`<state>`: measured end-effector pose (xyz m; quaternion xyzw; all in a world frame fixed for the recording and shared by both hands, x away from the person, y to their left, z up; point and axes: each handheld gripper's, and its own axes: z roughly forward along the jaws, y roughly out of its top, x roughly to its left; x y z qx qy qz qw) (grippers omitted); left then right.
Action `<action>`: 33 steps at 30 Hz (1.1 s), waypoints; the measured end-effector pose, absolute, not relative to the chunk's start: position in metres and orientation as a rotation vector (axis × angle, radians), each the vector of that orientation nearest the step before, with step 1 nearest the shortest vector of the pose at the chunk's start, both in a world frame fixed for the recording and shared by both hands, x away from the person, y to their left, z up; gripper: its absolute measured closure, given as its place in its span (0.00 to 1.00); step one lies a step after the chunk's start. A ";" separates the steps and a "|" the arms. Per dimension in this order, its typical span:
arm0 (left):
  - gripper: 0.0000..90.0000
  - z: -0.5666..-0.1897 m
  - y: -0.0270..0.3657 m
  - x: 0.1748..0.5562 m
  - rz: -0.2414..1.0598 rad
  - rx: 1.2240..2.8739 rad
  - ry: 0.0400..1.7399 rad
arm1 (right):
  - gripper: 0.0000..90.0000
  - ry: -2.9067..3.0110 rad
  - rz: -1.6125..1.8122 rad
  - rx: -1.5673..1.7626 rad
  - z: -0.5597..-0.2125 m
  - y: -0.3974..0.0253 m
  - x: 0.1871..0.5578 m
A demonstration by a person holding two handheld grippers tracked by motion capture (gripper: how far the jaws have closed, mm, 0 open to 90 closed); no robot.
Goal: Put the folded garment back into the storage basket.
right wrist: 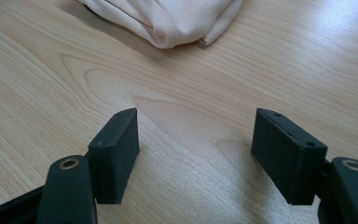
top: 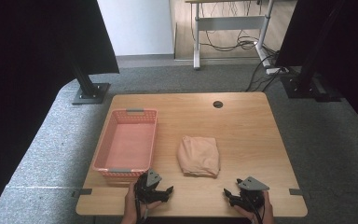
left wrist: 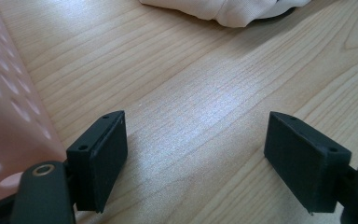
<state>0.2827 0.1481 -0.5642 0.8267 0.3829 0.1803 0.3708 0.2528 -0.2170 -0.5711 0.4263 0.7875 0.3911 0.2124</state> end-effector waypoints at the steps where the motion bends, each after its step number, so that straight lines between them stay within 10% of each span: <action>1: 0.24 -0.564 0.148 0.283 0.462 2.120 0.982 | 0.35 2.186 1.086 1.184 -0.571 -0.217 0.253; 33: 0.26 -0.551 0.149 0.282 0.444 2.058 0.981 | 0.34 2.187 1.087 1.182 -0.571 -0.217 0.252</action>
